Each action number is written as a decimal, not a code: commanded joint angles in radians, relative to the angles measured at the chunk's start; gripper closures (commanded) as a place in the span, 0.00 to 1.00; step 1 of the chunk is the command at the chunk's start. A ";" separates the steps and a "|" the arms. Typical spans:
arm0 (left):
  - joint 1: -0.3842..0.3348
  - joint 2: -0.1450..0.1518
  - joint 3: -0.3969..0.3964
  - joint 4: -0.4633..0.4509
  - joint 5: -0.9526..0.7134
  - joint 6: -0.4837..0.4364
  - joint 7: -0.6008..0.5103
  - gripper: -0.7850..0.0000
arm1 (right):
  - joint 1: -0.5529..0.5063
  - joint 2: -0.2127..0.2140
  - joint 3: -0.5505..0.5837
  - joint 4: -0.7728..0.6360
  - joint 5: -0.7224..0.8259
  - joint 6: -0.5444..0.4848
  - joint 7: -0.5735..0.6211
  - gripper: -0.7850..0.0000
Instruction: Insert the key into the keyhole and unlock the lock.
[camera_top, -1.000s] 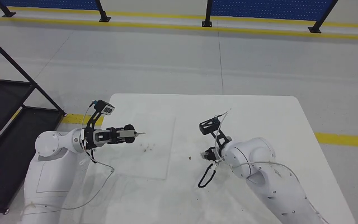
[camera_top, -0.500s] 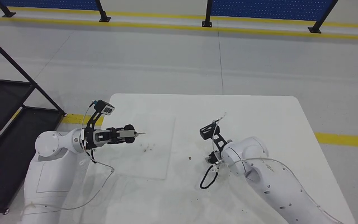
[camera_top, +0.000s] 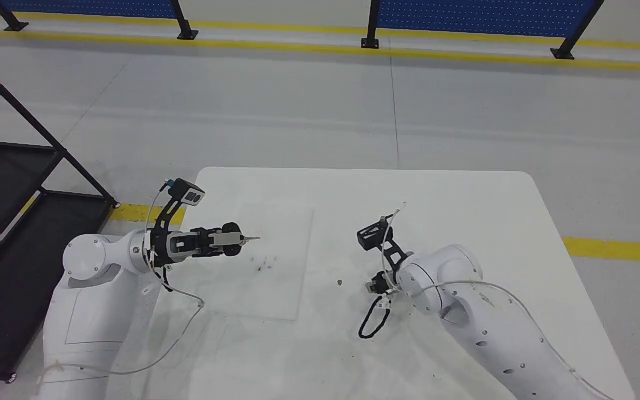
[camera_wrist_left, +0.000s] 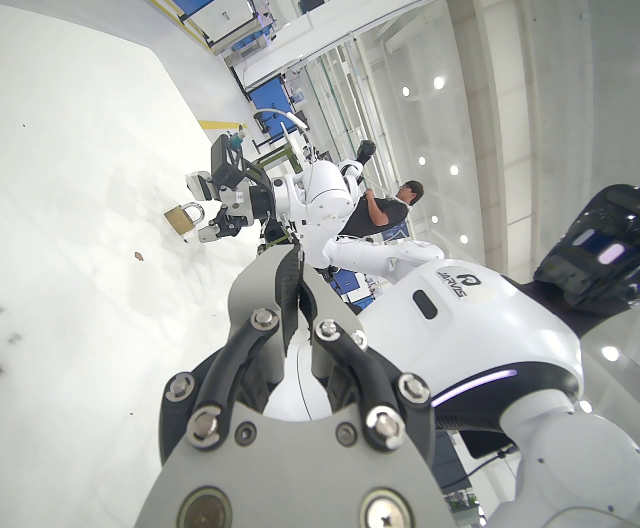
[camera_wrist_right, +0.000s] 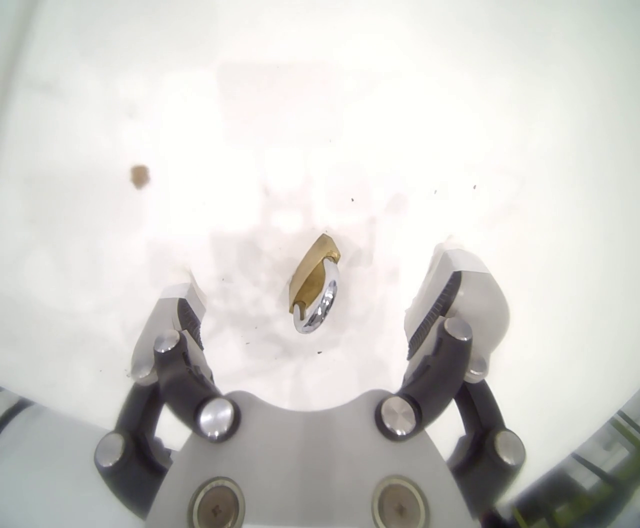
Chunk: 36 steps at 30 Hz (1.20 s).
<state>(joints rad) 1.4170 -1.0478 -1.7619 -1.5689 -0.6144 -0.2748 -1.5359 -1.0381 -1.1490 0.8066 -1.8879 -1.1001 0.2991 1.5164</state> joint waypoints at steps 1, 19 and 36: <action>0.000 0.000 0.000 0.000 0.000 0.000 0.000 1.00 | -0.006 -0.002 0.016 0.010 -0.007 0.011 -0.006 0.00; 0.000 0.000 0.000 0.000 0.000 0.000 0.000 1.00 | -0.123 -0.078 0.072 -0.037 -0.162 -0.015 0.020 0.00; 0.000 0.000 0.000 0.000 0.000 0.000 0.000 1.00 | -0.167 -0.107 0.100 -0.057 -0.218 -0.015 0.020 0.59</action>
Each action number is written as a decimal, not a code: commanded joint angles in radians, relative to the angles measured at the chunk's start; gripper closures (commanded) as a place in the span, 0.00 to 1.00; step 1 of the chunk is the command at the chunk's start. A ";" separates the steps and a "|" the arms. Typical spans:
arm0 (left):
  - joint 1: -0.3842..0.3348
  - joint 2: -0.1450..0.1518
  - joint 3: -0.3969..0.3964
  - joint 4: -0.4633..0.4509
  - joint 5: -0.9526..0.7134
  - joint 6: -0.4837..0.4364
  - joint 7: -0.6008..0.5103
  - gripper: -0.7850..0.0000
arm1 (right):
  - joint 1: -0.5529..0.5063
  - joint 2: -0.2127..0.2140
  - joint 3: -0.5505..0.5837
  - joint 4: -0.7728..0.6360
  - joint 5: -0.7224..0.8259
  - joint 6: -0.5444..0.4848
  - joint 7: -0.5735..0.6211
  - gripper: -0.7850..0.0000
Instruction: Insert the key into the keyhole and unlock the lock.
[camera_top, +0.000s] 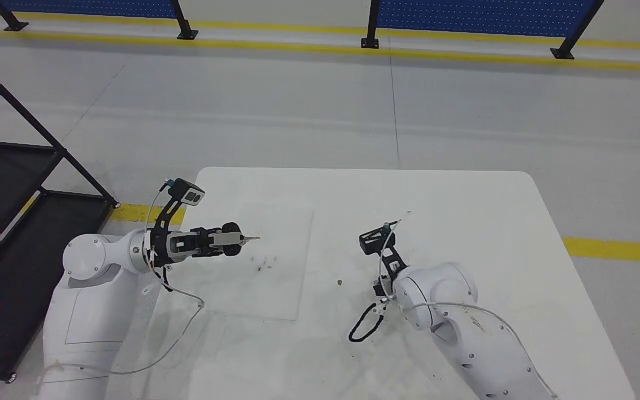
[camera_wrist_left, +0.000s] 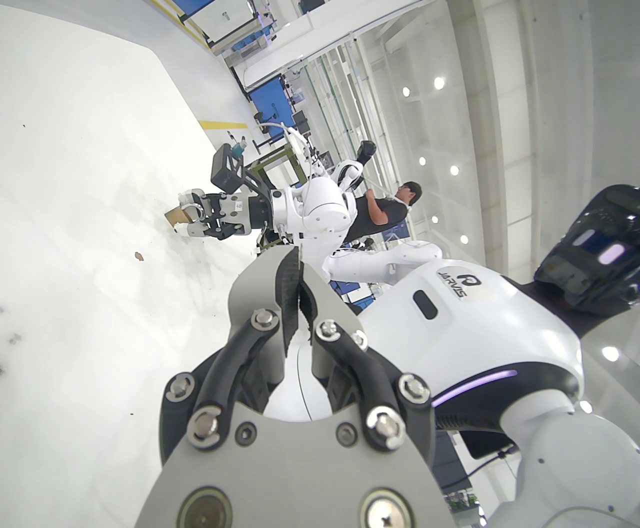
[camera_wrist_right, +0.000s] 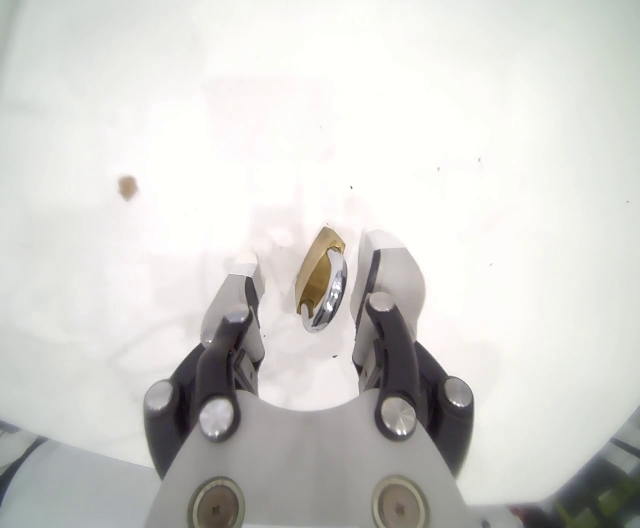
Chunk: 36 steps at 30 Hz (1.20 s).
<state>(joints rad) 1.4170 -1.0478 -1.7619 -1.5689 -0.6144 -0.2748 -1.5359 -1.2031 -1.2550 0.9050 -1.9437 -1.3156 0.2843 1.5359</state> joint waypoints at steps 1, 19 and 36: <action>0.000 0.000 0.000 0.000 0.000 0.000 0.000 1.00 | -0.005 -0.001 0.003 -0.003 -0.005 0.000 0.000 0.59; 0.000 0.000 0.000 0.000 0.000 0.000 0.000 1.00 | -0.021 0.000 0.027 0.014 -0.006 0.000 0.000 1.00; 0.000 0.000 0.000 0.000 0.000 0.000 0.000 1.00 | -0.102 -0.016 0.320 -0.191 0.398 0.056 -0.056 1.00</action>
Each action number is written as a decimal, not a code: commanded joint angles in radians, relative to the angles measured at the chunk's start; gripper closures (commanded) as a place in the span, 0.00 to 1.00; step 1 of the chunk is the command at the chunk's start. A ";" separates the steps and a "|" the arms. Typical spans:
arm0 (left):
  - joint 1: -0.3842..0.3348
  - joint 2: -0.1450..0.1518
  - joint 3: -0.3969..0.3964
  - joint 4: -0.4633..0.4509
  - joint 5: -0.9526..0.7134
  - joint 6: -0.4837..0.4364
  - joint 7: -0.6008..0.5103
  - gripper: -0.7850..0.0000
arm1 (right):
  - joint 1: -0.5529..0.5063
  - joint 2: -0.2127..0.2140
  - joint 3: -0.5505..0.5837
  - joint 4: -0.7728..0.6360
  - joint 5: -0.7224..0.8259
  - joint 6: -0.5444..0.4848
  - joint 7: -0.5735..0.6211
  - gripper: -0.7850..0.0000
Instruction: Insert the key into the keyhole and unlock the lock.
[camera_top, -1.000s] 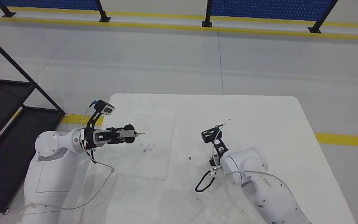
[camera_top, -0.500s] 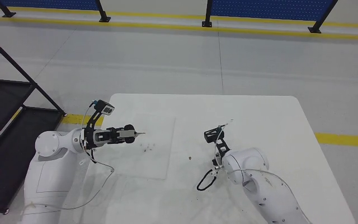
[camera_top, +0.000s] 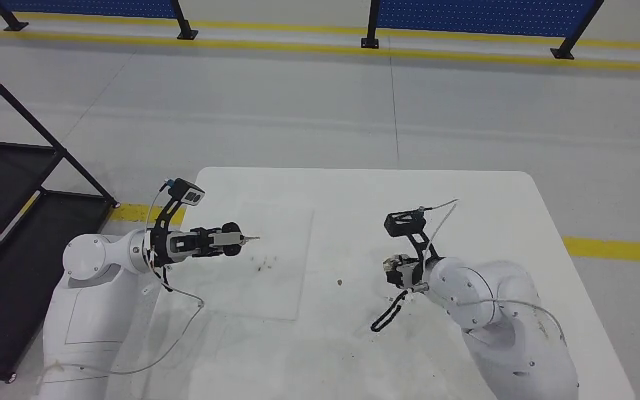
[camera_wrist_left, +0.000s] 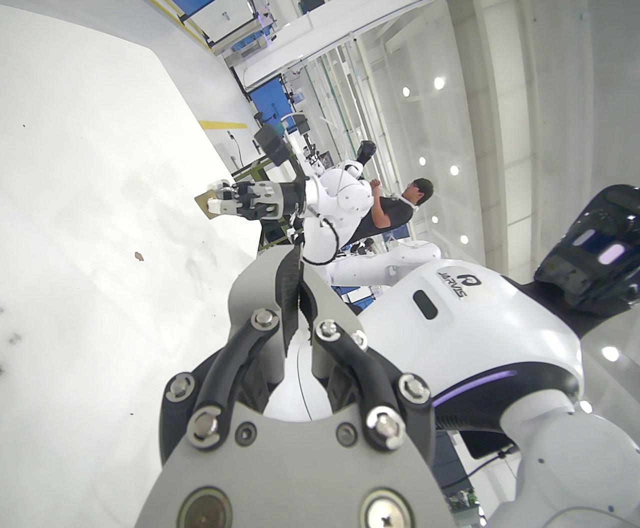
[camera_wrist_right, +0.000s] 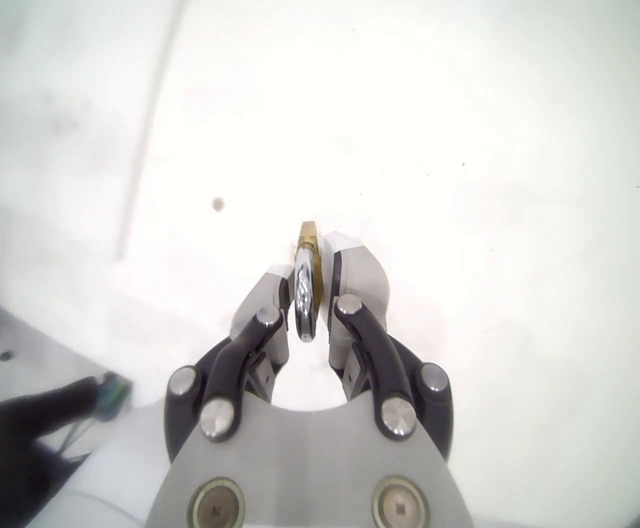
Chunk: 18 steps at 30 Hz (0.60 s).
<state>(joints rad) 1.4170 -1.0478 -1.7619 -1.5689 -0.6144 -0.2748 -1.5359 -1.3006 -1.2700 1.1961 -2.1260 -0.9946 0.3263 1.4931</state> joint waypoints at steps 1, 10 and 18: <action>0.000 0.000 0.000 0.000 0.000 0.000 0.000 1.00 | -0.011 -0.002 0.055 -0.015 0.138 0.020 -0.036 1.00; 0.000 0.000 0.000 0.000 0.000 0.000 0.000 1.00 | -0.117 -0.007 0.232 0.140 0.742 -0.225 -0.253 1.00; 0.000 0.000 0.000 0.000 0.000 0.000 0.000 1.00 | -0.117 -0.007 0.232 0.140 0.742 -0.225 -0.253 1.00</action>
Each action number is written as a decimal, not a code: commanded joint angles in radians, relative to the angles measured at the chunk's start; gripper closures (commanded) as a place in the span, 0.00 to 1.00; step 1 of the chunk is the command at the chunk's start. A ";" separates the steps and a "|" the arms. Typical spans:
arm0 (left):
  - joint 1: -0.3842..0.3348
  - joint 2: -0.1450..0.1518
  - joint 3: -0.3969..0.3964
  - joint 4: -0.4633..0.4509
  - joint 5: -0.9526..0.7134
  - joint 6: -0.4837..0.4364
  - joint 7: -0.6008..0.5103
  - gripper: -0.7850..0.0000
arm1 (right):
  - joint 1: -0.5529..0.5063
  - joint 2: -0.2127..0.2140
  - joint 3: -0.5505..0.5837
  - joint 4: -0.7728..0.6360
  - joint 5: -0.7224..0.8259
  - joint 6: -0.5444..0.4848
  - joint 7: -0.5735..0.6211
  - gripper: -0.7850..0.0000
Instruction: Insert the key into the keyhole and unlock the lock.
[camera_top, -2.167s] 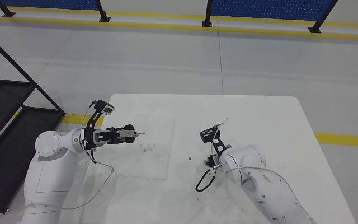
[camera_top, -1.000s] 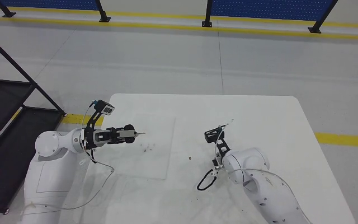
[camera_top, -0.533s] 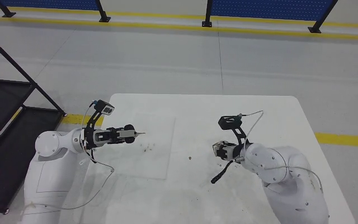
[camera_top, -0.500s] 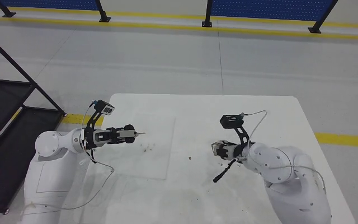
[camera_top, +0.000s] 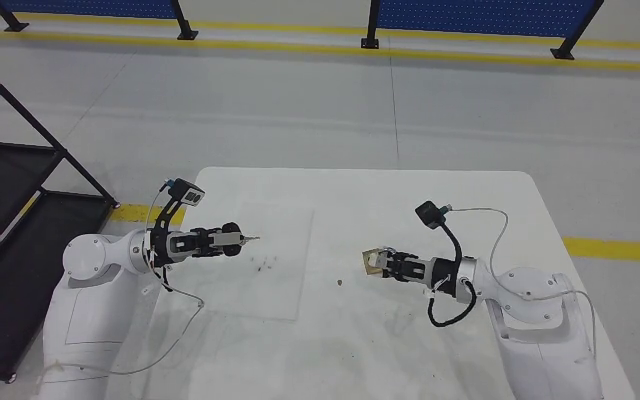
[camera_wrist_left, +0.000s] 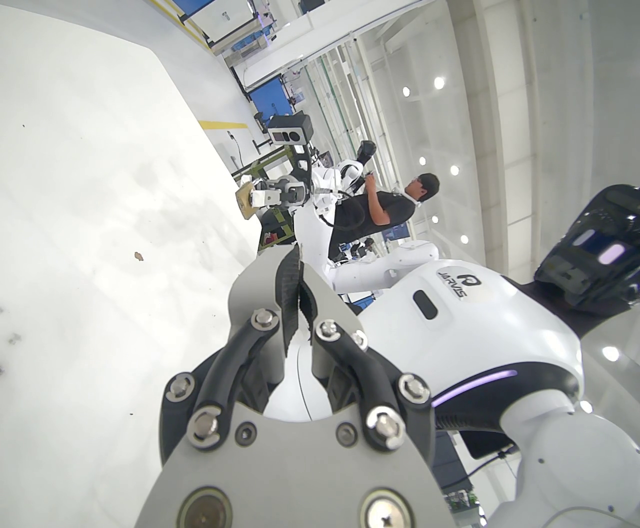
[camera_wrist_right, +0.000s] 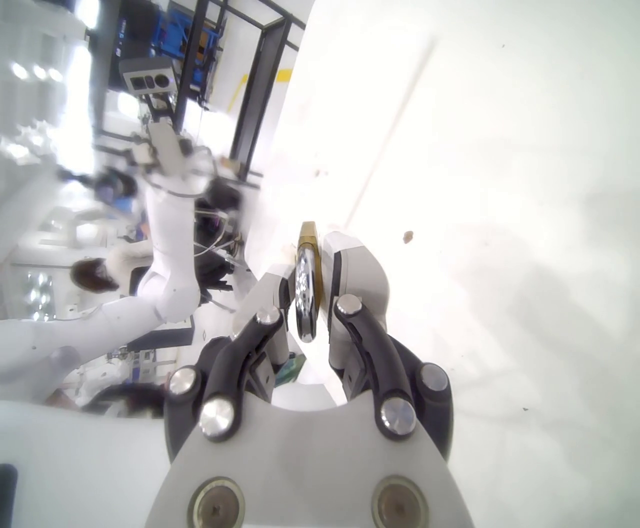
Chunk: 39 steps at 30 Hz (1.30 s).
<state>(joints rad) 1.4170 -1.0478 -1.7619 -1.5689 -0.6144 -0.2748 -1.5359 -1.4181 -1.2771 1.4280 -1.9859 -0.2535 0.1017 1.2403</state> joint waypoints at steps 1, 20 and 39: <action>0.000 0.000 0.000 0.000 0.000 0.000 0.000 1.00 | 0.000 0.000 0.000 0.000 0.001 -0.001 0.000 1.00; 0.000 0.000 0.000 0.000 0.000 0.000 0.000 1.00 | -0.101 -0.010 0.031 0.098 0.460 -0.060 -0.316 1.00; 0.000 0.000 0.000 0.000 0.000 0.000 0.000 1.00 | -0.121 0.000 0.020 0.102 0.465 -0.117 -0.317 1.00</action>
<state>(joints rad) 1.4170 -1.0478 -1.7619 -1.5689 -0.6144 -0.2748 -1.5359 -1.5386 -1.2772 1.4481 -1.8841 0.2119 -0.0154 0.9229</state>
